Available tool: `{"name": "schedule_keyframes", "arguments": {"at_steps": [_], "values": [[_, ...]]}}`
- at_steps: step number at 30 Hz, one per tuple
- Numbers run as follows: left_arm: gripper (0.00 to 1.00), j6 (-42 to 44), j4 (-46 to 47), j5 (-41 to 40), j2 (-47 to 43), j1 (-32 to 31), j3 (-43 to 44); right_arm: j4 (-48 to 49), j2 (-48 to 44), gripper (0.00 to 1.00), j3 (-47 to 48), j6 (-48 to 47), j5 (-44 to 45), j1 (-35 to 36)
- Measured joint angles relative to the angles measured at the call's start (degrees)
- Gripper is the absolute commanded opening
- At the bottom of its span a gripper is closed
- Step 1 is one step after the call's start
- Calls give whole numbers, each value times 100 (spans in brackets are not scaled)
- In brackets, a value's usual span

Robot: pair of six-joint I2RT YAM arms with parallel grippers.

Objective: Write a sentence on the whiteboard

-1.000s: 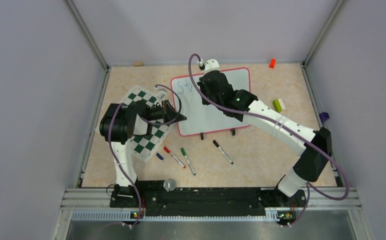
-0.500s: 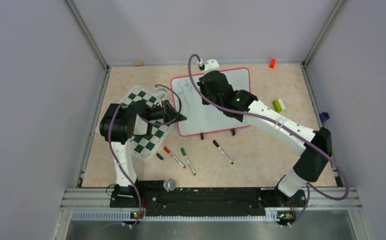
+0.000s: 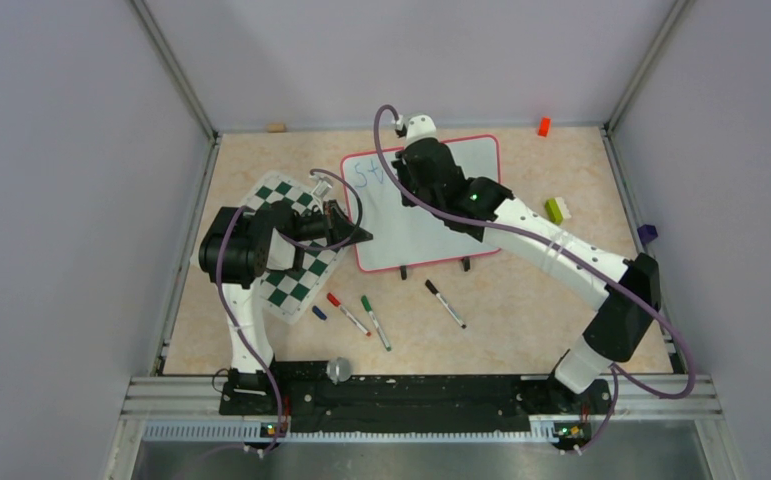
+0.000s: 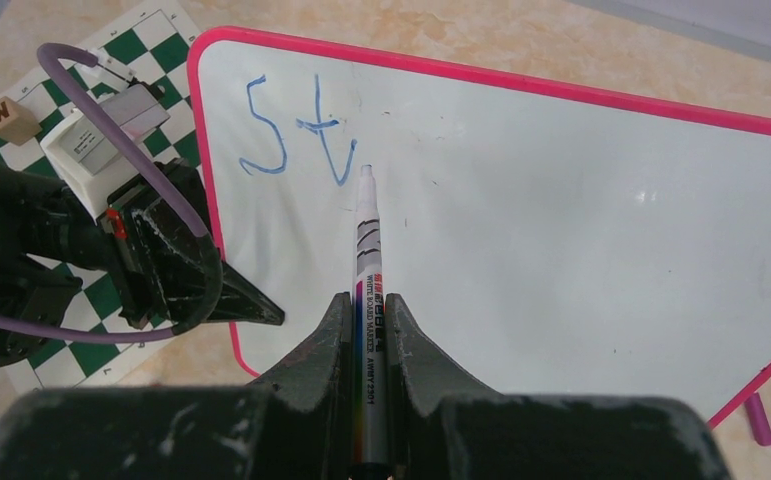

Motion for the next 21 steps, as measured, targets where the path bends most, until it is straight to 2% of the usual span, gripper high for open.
{"name": "schedule_keyframes", "arguments": {"at_steps": [21], "values": [[7,0,0,2,0,0,0,-192,271,0,380,2,-166,-186]]}}
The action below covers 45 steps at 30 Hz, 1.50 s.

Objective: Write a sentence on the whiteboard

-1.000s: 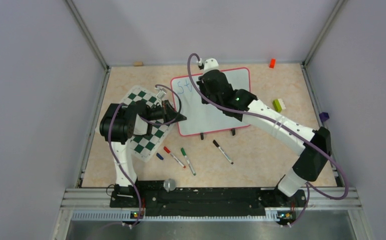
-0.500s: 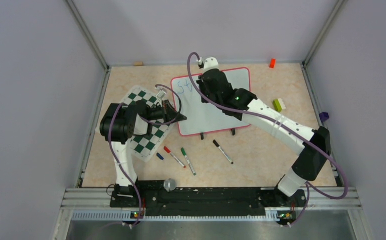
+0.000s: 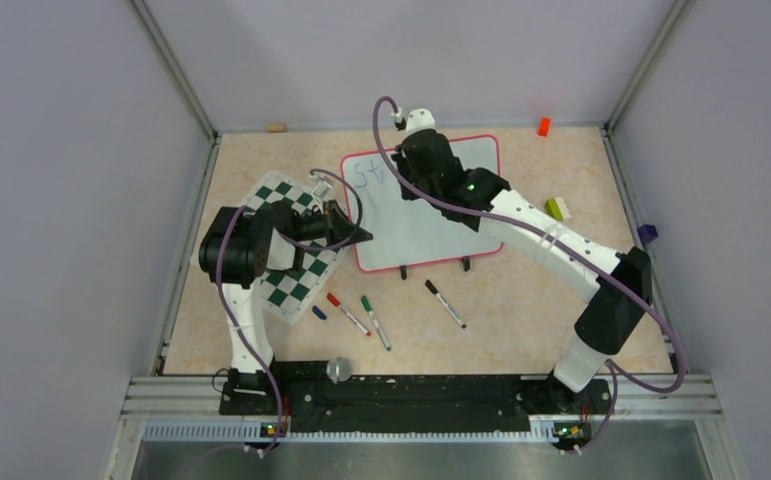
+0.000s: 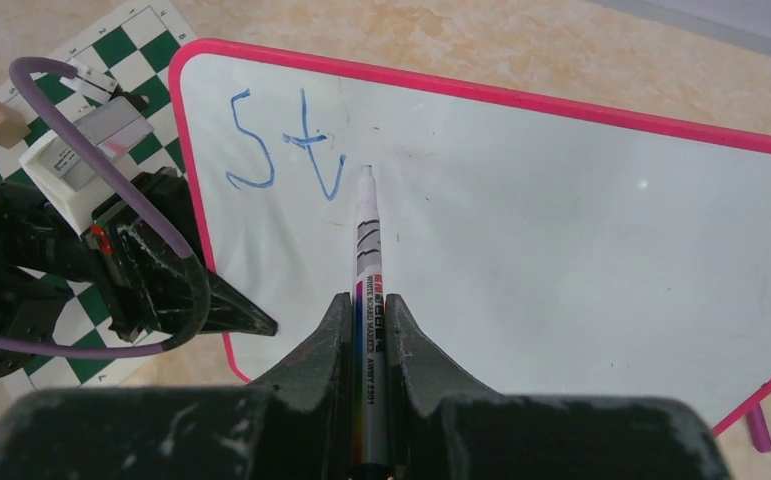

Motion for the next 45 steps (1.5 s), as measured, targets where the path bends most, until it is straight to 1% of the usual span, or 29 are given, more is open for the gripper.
{"name": "schedule_keyframes", "arguments": {"at_steps": [8,22,45], "values": [[7,0,0,0,0,0,0,-109,109,0,46,-50,-96,0],[7,2,0,0,0,0,0,-299,507,0,553,-103,-140,0],[7,0,-24,-13,0,4,0,-448,693,0,669,-101,-37,0]]}}
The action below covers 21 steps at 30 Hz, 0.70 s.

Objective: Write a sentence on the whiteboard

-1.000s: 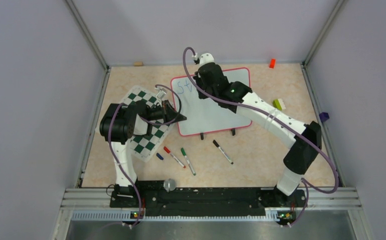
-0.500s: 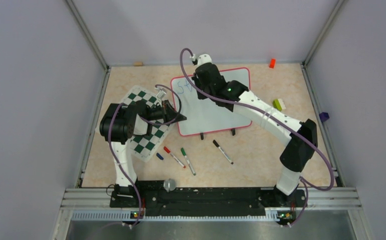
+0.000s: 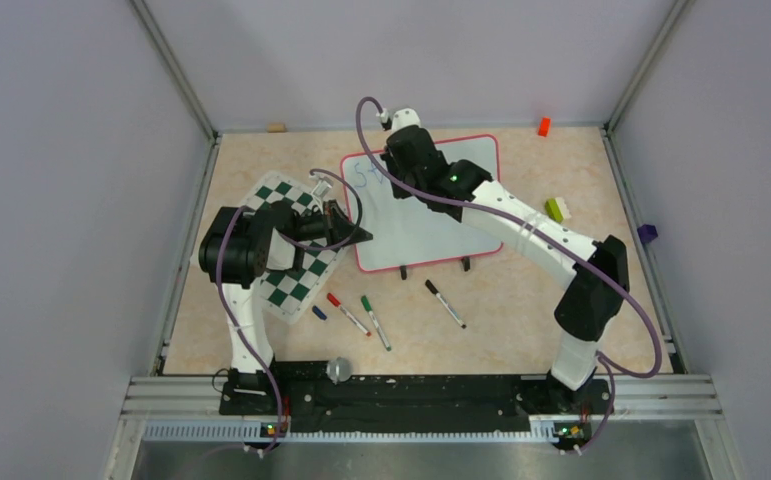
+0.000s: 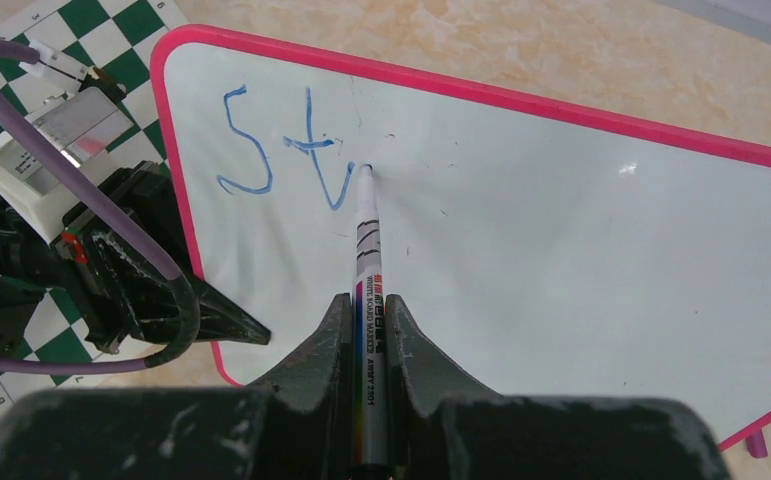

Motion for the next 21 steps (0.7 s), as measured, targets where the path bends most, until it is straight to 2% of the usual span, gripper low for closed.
{"name": "schedule_keyframes", "arguments": {"at_steps": [21], "values": [[7,-4,-22,-13,0,4,-2,-262,127,0,258,0,221,2]]}}
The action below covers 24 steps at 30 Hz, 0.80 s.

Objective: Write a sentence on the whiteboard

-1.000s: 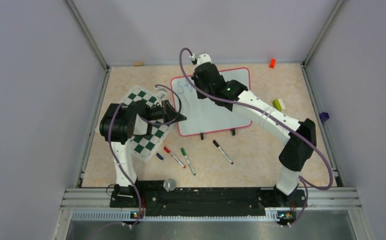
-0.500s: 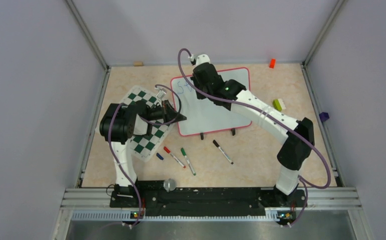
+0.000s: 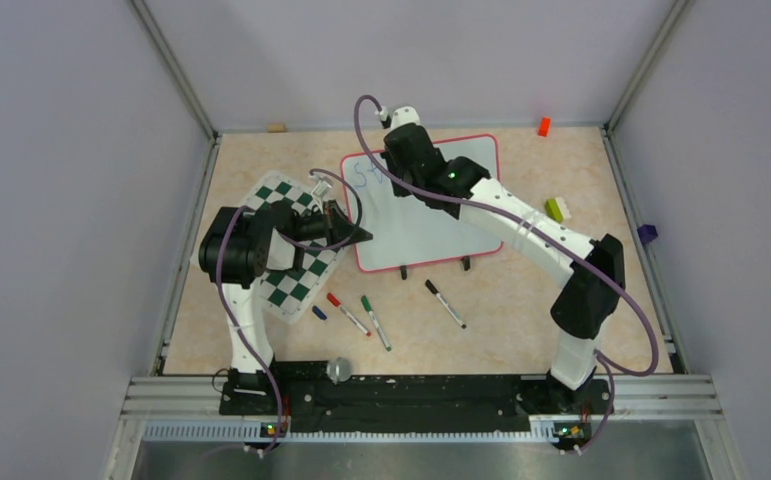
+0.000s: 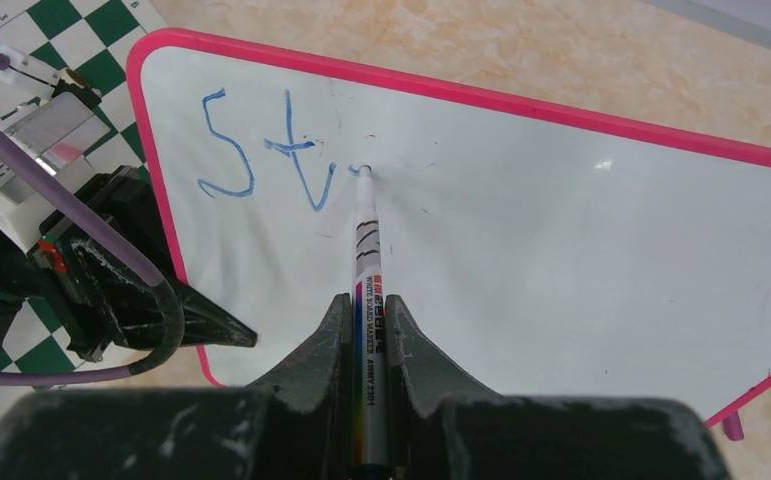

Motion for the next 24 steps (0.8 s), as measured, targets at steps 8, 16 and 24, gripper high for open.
{"name": "schedule_keyframes", "arguments": {"at_steps": [8,16,24], "values": [[6,2,0,2,0,0,0,-42,17,0,61,2,26,-2],[6,0,-2,0,0,2,0,-114,87,0,192,2,52,-4],[6,0,-2,-2,0,2,0,-125,90,0,190,11,48,-7]]}}
